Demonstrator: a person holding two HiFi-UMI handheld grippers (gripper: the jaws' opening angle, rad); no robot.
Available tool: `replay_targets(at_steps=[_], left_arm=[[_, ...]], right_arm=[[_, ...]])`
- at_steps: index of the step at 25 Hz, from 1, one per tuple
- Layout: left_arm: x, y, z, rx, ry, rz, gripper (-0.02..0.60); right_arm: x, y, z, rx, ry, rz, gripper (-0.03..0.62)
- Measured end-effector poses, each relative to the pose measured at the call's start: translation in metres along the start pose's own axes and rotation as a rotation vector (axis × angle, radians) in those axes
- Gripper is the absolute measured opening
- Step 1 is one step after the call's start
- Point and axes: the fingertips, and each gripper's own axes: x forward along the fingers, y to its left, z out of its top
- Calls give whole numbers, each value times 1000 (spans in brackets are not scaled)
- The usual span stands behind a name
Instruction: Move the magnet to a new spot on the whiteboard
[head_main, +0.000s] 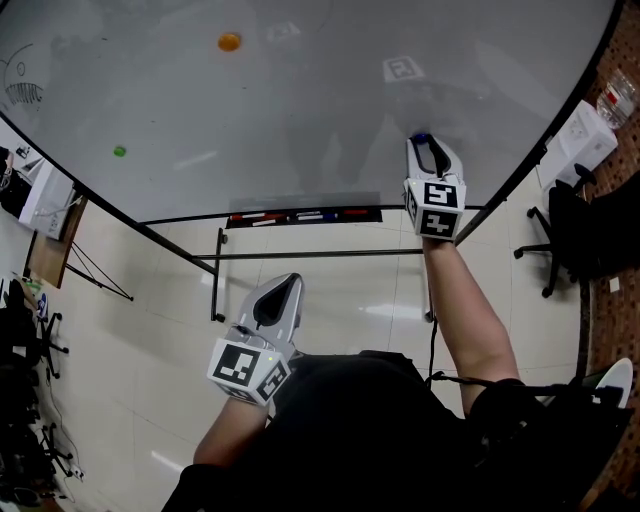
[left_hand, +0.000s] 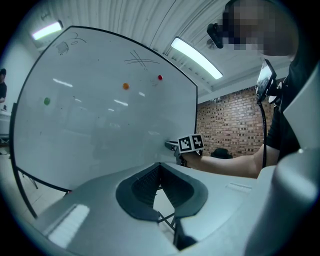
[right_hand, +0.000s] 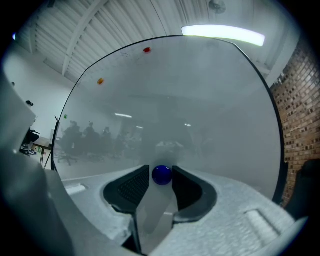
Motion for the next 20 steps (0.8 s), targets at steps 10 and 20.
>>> replay_targets(at_steps=[10, 20], left_arm=[[-15, 13, -6, -45, -15, 45, 17], [-62, 50, -15, -73, -5, 96, 17]], right_arm=[[-55, 30, -50, 139, 131, 226, 34], [-173, 150, -38, 290, 189, 592, 9]])
